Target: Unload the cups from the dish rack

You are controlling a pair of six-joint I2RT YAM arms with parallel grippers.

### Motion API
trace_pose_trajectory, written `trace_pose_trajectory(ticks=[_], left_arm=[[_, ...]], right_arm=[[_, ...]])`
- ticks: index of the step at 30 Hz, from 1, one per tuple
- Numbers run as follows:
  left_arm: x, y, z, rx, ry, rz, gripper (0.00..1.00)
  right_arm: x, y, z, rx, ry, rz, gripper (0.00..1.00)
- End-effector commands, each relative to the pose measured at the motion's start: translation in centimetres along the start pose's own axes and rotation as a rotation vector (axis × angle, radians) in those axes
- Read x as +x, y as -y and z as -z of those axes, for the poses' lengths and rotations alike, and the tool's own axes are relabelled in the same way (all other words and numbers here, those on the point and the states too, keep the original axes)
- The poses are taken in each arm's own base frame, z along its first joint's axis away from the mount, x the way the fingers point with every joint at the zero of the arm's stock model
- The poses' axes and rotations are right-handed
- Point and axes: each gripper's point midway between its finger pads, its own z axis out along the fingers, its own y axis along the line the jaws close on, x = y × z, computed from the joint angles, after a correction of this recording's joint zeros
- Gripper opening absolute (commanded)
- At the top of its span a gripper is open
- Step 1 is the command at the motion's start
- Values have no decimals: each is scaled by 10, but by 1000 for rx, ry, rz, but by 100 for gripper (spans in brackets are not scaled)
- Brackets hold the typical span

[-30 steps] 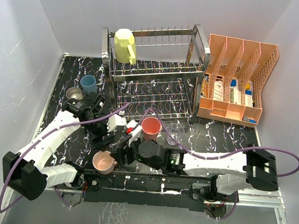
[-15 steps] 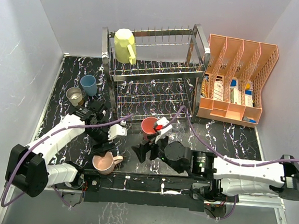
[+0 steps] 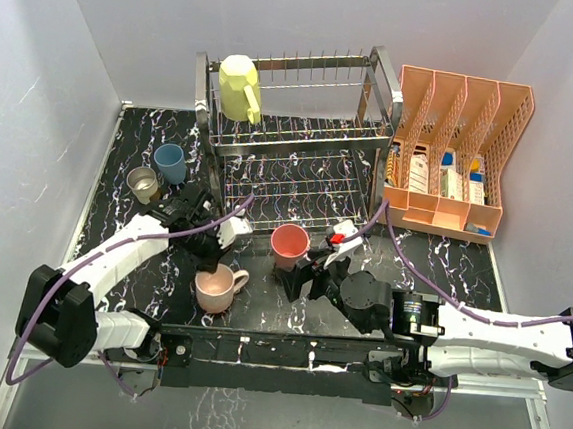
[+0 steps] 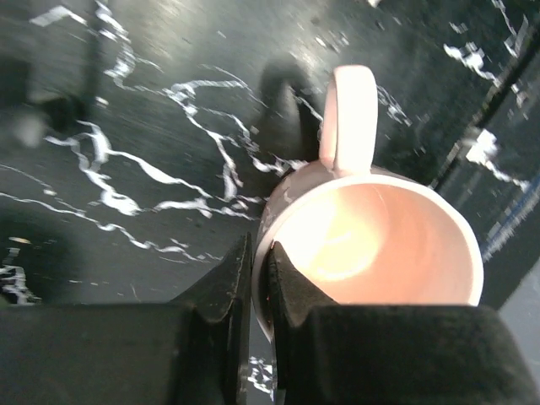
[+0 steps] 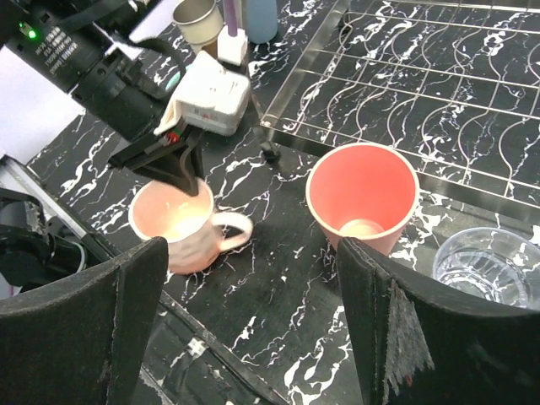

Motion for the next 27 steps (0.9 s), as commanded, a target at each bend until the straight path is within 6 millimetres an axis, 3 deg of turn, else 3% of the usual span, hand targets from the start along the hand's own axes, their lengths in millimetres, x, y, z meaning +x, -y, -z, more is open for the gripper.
trace_pose_trajectory(ticks=[1,7,11,13,16,19,25,27], left_arm=[[-47,-56,4,-220,124,-7,0],[-73,-69,7,-300,193,10,0],[-79,-73,0,-310,178,27,0],[-80,-74,-2,-304,168,41,5],[-84,-70,1,-283,173,42,21],[-86,-57,7,-229,189,20,48],[-93,-20,47,-136,260,-96,82],[-93,-7,64,-112,279,-140,88]], right_arm=[[-16,10,2,55,50,-15,83],[-30,21,6,95,91,-33,83],[-41,25,9,111,108,-30,84],[-47,26,8,121,113,-27,85],[-60,26,6,128,121,-32,87],[-82,27,0,118,135,-40,89],[-148,28,-37,63,122,-12,91],[-168,27,-51,50,126,13,93]])
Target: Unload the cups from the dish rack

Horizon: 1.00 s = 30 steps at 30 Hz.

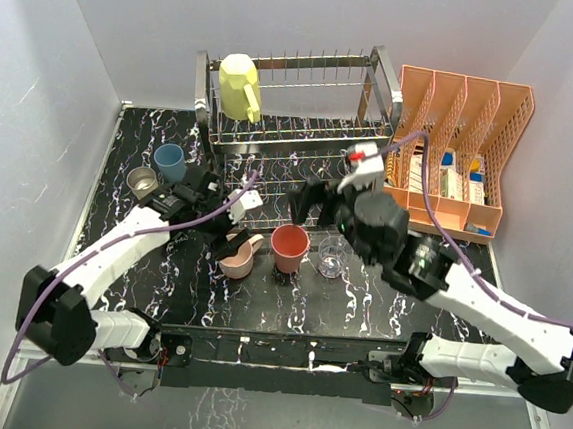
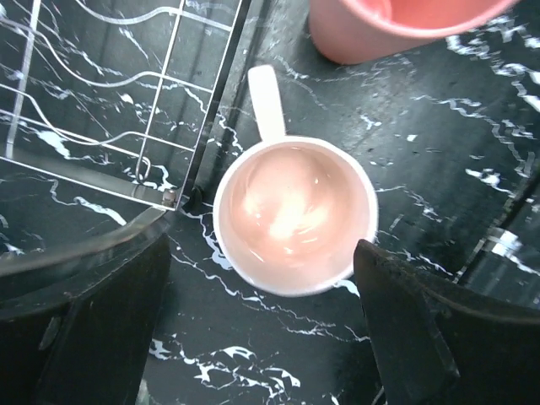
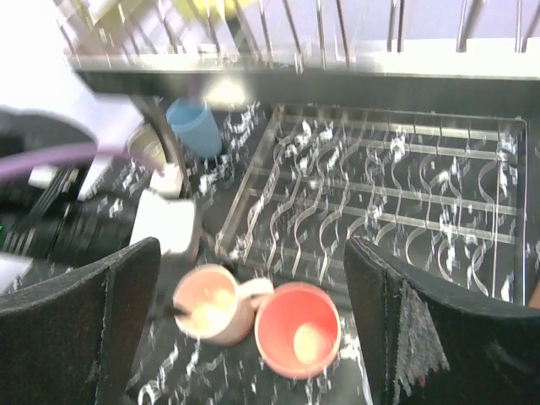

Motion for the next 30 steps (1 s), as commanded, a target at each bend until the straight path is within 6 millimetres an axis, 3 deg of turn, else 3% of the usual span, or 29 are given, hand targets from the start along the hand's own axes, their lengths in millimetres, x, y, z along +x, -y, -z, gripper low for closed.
trace_pose_trajectory(ticks=[1,8,13,18,30], left_arm=[[-24,28,55,87,106,-115,90],[-20,50,102,100,110,-184,92],[-23,50,120,60,125,-209,92],[-34,51,128,51,161,-205,92],[-63,46,145,17,253,-212,92]], right_arm=[[-59,-25,-24,-132,42,39,95],[-119,-33,-85,-214,52,81,98],[-138,-43,-126,-259,13,115,98],[-134,-56,-155,-300,-38,144,96],[-101,-41,-193,-234,-98,202,77]])
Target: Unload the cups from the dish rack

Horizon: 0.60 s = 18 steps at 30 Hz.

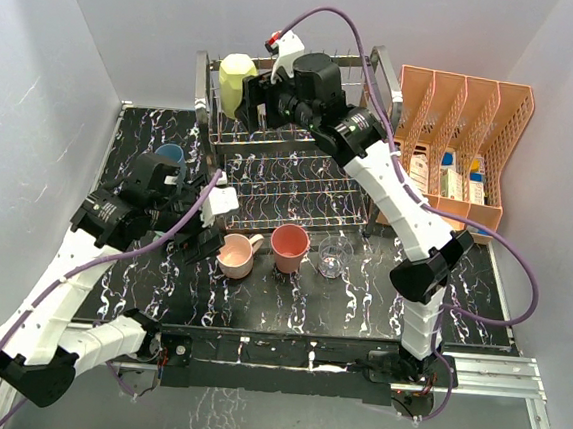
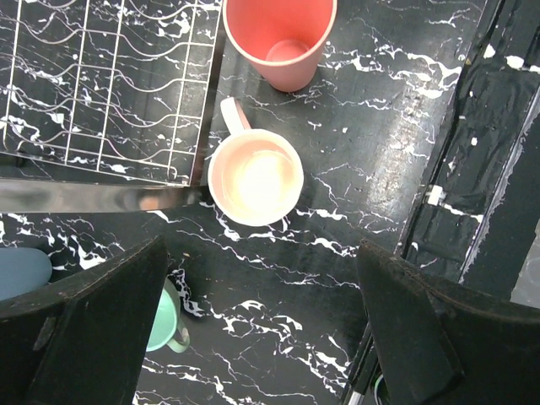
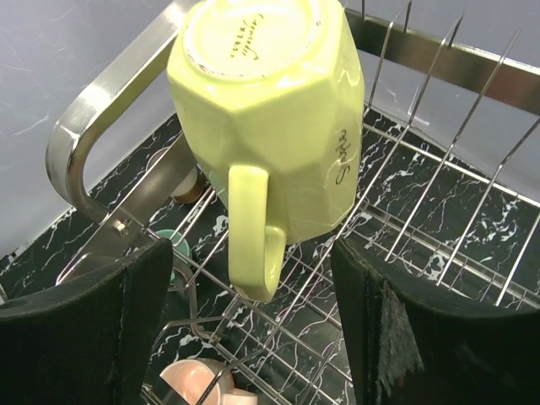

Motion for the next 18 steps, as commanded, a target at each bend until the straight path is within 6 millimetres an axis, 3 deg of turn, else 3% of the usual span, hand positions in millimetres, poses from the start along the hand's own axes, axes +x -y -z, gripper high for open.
trace_pose_trajectory(ticks=[1,5,12,18], left_arm=[[-19,0,11,-9,68,-8,92],[-23,-3,14,-32,84,-16,92],[-28,-8,20,-70,102,-33,92],[-53,-31,33,-192,175,-62,92]], right_arm=[[-21,1,-4,0,64,60,74],[-20,-5,-15,-46,72,74,59],[-33,-6,-15,-51,121,98,26],[-62,-11,-3,-68,230,80,8]])
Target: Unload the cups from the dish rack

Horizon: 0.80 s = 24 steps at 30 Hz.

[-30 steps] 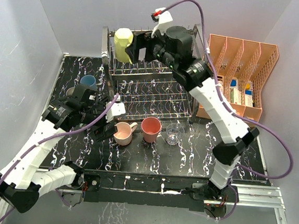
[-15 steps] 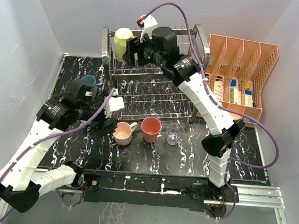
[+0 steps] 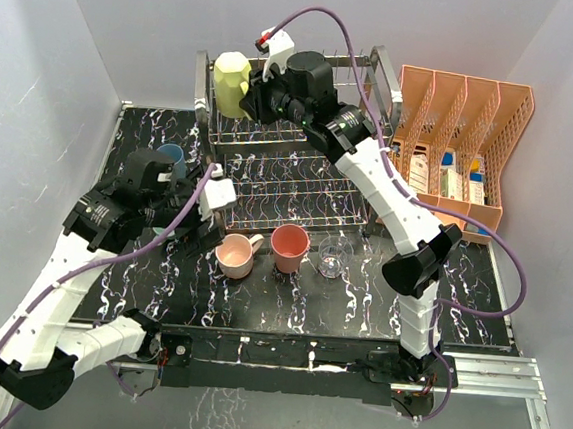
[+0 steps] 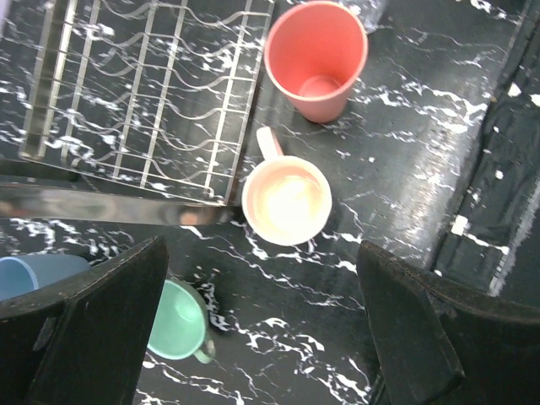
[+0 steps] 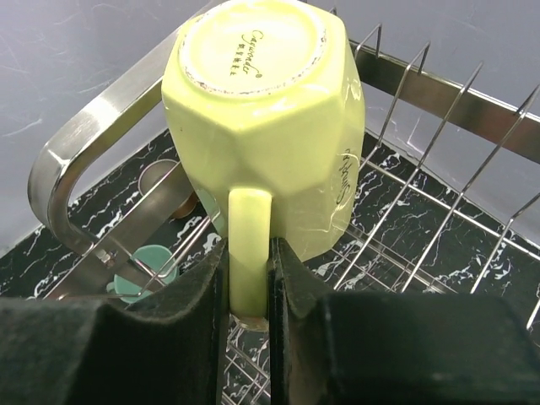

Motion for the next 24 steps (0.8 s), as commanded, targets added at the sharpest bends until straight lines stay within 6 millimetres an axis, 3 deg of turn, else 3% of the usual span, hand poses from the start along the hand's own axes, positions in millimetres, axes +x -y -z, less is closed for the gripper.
trace_pose_trajectory(ticks=[1,8,12,18,20,21,24], left_arm=[[-40,-29,22,-157,126,-53,92],[-90,-78,43,-387,286,-106,90],[-119,-101,57,-493,370,-124,90],[-154,-122,80,-611,479,-238,89],[-166,-129,88,-663,513,-317,89],[-171,-131,91,-687,525,-359,89],[-185,-140,97,-754,548,-486,89]], right_arm=[[-66,-7,20,-29,222,-1,8],[-138,-7,66,-136,500,-180,8],[-165,-9,86,-178,586,-227,8],[-185,-9,116,-245,657,-287,8],[-184,-6,118,-267,654,-312,8],[-192,-10,134,-284,674,-312,8],[-192,-18,150,-326,674,-327,8]])
